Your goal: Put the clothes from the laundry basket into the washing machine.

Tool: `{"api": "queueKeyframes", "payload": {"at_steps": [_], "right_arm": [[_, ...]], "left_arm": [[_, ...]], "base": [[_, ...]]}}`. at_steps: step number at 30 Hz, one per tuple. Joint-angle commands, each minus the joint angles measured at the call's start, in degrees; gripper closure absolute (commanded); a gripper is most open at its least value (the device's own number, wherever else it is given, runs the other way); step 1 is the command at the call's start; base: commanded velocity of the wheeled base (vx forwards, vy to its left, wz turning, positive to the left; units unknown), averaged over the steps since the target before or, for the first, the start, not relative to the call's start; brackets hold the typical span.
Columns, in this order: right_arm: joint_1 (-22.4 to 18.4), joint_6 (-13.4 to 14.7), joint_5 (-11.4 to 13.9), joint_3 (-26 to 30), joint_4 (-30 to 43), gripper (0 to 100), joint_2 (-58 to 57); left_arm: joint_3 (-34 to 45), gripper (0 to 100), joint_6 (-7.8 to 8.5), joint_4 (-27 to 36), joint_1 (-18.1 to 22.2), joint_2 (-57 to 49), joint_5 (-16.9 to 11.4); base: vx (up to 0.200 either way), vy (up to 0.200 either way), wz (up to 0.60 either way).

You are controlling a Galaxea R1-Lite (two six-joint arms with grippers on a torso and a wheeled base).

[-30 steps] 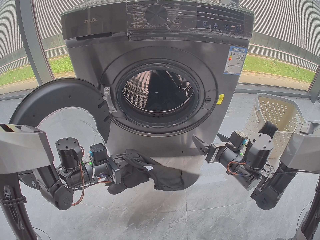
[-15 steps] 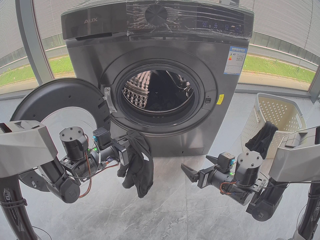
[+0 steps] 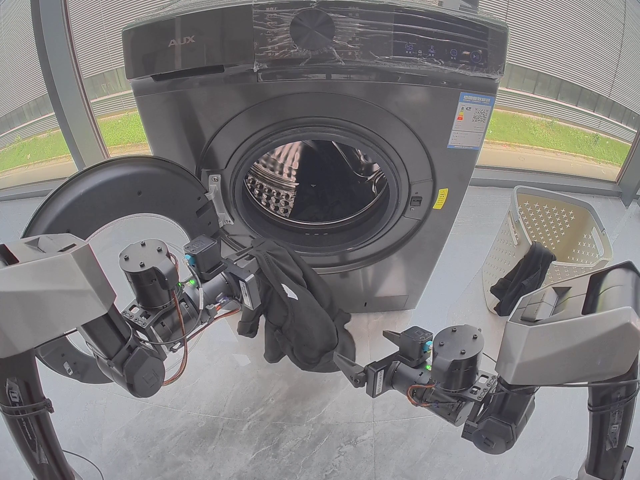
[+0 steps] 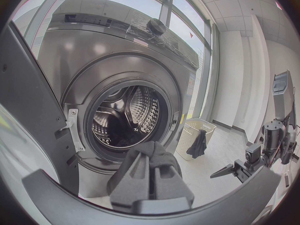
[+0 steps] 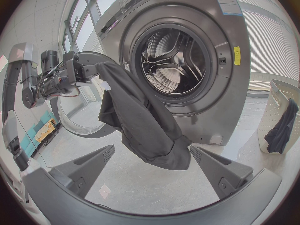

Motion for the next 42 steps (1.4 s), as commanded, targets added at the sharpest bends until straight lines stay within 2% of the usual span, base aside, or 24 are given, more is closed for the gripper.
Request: {"api": "queueKeyframes", "payload": {"at_steps": [1, 4, 9, 21, 25, 26, 29, 42], "right_arm": [[0.9, -0.5, 0.2, -1.3, 0.0, 0, 2.2], [1.6, -1.2, 0.6, -4.4, 0.1, 0, 3.9], [1.9, -2.2, 1.7, -11.9, 2.0, 0, 8.1], [3.8, -2.1, 1.6, -16.2, 5.7, 0, 9.1], [4.5, -2.2, 1.8, -17.4, 9.1, 0, 9.5], [4.7, -2.2, 1.7, -19.0, 10.6, 0, 9.7], [4.4, -2.2, 1.7, -21.8, 13.0, 0, 10.3], [3.8, -2.1, 1.7, -33.1, 22.7, 0, 13.2]], "left_arm": [[-0.9, 100, -0.09, 0.0, -0.1, 0.4, 0.2], [-1.9, 100, -0.09, 0.0, -0.1, 0.6, 0.4], [-3.2, 100, -0.17, 0.0, -0.1, 1.8, 3.0], [-3.6, 100, -0.17, 0.0, -0.7, 3.1, 3.1], [-5.0, 100, -0.96, 0.0, -0.7, 3.2, 4.1], [-5.6, 100, -1.67, 0.0, -0.7, 3.2, 5.0], [-6.2, 100, -2.11, 0.0, -0.8, 2.9, 5.6], [-6.4, 100, -2.20, 0.0, -1.7, 2.5, 6.6]], "base": [[0.000, 0.000, 0.00], [0.000, 0.000, 0.00], [0.000, 0.000, 0.00], [0.000, 0.000, 0.00], [0.000, 0.000, 0.00], [0.000, 0.000, 0.00], [0.000, 0.000, 0.00], [0.000, 0.000, 0.00]]}}
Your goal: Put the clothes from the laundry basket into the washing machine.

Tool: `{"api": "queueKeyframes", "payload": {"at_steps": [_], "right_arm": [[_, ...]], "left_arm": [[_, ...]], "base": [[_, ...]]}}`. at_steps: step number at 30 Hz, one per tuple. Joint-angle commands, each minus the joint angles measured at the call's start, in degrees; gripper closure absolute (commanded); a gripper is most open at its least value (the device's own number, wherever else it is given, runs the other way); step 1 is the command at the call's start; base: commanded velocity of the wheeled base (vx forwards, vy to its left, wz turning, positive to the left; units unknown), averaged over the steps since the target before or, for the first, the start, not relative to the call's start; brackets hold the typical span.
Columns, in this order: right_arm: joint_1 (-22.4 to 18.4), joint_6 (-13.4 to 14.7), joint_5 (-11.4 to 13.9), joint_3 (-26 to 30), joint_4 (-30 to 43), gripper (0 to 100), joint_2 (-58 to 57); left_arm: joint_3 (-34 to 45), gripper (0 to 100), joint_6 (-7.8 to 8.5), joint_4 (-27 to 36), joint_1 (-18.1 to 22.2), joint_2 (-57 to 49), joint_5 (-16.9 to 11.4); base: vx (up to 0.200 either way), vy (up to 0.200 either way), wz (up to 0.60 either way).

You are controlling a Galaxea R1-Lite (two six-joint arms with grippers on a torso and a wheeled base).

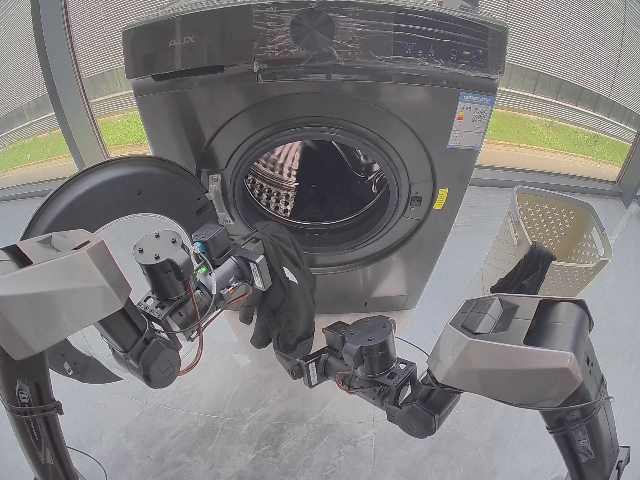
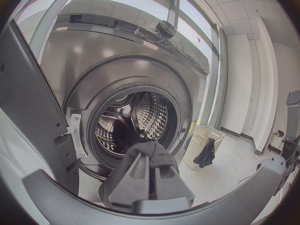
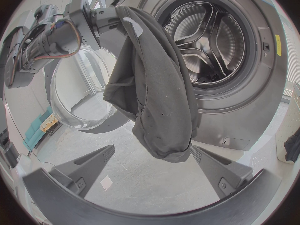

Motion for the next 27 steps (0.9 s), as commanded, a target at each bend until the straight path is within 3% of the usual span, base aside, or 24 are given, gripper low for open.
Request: {"api": "queueKeyframes", "payload": {"at_steps": [1, 16, 17, 20, 24, 27], "right_arm": [[-0.1, 0.1, 0.0, -4.2, 2.6, 0, 1.6], [-0.2, 0.0, -1.2, -10.9, 3.3, 0, 7.3], [-0.7, -0.7, -3.4, -13.4, 3.3, 0, 9.1], [-2.2, -2.9, -6.3, -17.5, 3.3, 0, 11.6], [-3.8, -3.1, -9.3, -22.0, 3.3, 0, 12.6], [-5.0, -3.0, -10.0, -22.3, 2.5, 0, 12.5]], "left_arm": [[-0.1, 100, -0.04, 0.0, -0.2, -0.1, 0.2], [-0.1, 100, -0.13, 0.0, -0.2, -0.1, 0.2], [0.0, 100, -0.21, 0.0, -0.2, -0.1, 0.2], [0.0, 100, -0.74, 0.0, -0.2, -0.1, 0.2], [0.1, 100, -0.83, 0.0, -0.2, -0.1, 0.2], [0.1, 100, -0.83, 0.0, -0.1, -0.1, 0.2]], "base": [[0.000, 0.000, 0.00], [0.000, 0.000, 0.00], [0.000, 0.000, 0.00], [0.000, 0.000, 0.00], [0.000, 0.000, 0.00], [0.000, 0.000, 0.00]]}}
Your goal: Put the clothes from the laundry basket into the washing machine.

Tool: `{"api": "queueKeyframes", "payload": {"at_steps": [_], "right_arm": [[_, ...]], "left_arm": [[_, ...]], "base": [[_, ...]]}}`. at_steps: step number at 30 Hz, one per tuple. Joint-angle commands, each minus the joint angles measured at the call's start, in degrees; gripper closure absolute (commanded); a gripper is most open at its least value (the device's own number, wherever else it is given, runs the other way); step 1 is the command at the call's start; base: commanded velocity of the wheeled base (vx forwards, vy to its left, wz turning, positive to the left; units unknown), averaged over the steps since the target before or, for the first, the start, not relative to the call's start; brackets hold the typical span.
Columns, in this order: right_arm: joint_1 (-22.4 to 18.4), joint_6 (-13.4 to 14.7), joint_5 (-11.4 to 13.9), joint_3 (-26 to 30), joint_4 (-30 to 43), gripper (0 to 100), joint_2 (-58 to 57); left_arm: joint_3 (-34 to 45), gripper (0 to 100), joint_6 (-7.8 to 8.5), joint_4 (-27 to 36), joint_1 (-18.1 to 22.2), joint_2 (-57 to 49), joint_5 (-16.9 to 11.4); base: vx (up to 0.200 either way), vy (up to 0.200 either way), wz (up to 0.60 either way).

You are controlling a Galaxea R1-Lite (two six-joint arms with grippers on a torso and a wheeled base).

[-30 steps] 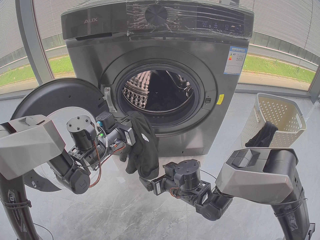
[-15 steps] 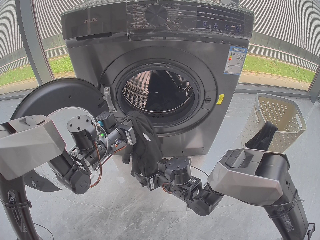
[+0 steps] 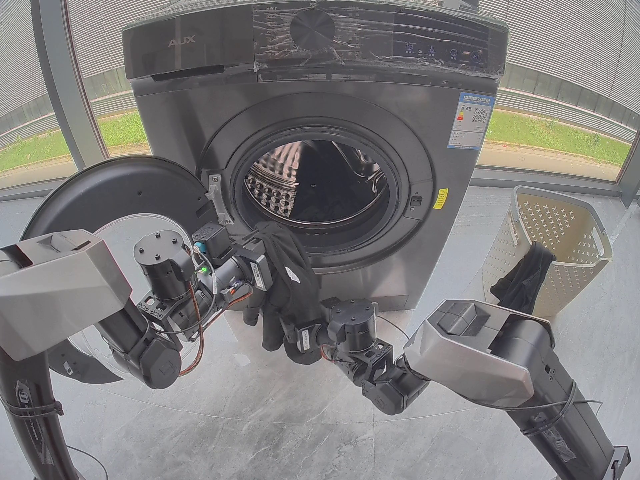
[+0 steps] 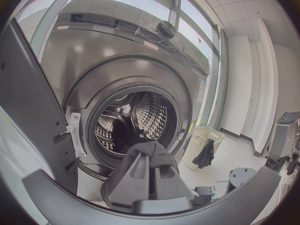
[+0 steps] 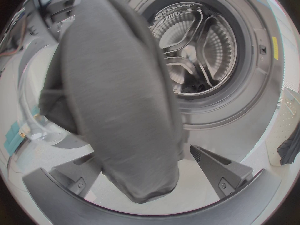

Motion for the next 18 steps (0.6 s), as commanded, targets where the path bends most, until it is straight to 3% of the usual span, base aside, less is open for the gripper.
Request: {"api": "queueKeyframes", "payload": {"at_steps": [1, 9, 13, 18], "right_arm": [[-2.3, -0.2, -0.9, -2.1, -0.8, 0, 1.7], [-5.3, -0.5, -2.7, 5.0, -2.9, 0, -1.9], [-6.4, -0.5, -4.2, 5.6, -2.6, 0, -2.2], [-6.8, -0.5, -4.2, 5.6, -2.7, 0, -2.2]], "left_arm": [[0.1, 100, -0.08, 0.0, 0.1, 0.0, 0.0], [0.1, 100, -0.17, 0.0, 0.4, 0.2, -0.1], [0.1, 100, -0.17, 0.0, 0.4, 0.2, -0.1], [0.1, 100, -0.08, 0.0, 0.4, 0.3, 0.0]], "base": [[0.000, 0.000, 0.00], [0.000, 0.000, 0.00], [0.000, 0.000, 0.00], [0.000, 0.000, 0.00]]}}
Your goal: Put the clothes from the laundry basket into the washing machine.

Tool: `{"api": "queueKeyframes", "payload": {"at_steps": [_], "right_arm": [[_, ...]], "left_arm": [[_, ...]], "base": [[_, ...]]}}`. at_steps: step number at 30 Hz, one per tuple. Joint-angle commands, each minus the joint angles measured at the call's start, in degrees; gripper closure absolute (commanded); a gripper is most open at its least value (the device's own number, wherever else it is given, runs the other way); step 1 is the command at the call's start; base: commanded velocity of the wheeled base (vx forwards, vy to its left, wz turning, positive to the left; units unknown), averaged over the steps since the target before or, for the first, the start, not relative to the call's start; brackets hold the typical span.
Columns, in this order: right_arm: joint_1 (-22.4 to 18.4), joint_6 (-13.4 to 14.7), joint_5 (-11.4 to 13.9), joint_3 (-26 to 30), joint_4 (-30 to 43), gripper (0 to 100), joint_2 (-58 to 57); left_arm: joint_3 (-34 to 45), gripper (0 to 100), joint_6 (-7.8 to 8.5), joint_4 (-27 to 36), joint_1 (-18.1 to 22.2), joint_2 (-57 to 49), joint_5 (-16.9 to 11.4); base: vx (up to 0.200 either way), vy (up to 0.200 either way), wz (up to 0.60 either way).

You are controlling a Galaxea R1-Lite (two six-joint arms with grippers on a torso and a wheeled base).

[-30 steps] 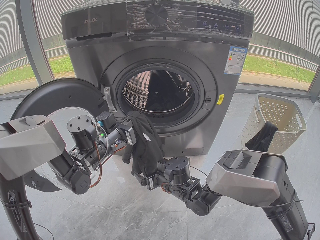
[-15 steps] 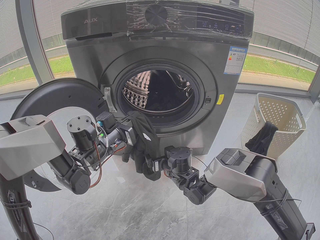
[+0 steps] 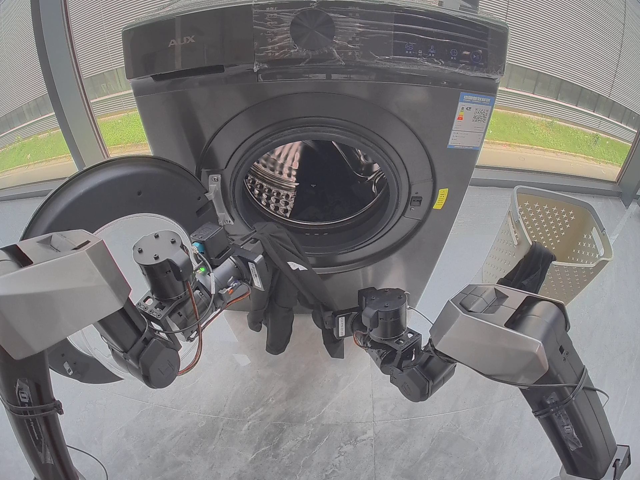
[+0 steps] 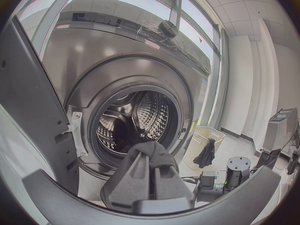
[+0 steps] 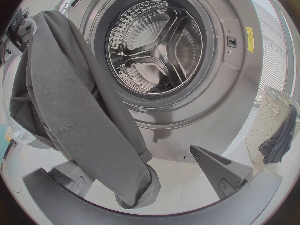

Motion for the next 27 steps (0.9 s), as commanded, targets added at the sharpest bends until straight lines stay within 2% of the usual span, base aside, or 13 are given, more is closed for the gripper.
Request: {"api": "queueKeyframes", "payload": {"at_steps": [1, 10, 19, 27], "right_arm": [[-0.4, 0.0, 0.0, 0.2, -0.1, 0, -0.6], [-0.5, 0.0, 0.0, 0.6, -0.2, 0, -3.1], [-1.3, -0.2, 0.1, 9.0, -1.5, 0, -9.9], [-2.2, -0.5, 0.1, 10.7, -2.3, 0, -11.8]], "left_arm": [[0.0, 100, 0.05, 0.0, 0.0, 0.3, 0.0], [0.6, 100, 0.05, 0.0, 0.1, 0.5, -0.1], [0.0, 100, 0.14, 0.0, 1.3, 2.2, -0.1], [0.3, 100, 0.14, 0.0, 1.3, 2.7, -0.1]], "base": [[0.000, 0.000, 0.00], [0.000, 0.000, 0.00], [0.000, 0.000, 0.00], [0.000, 0.000, 0.00]]}}
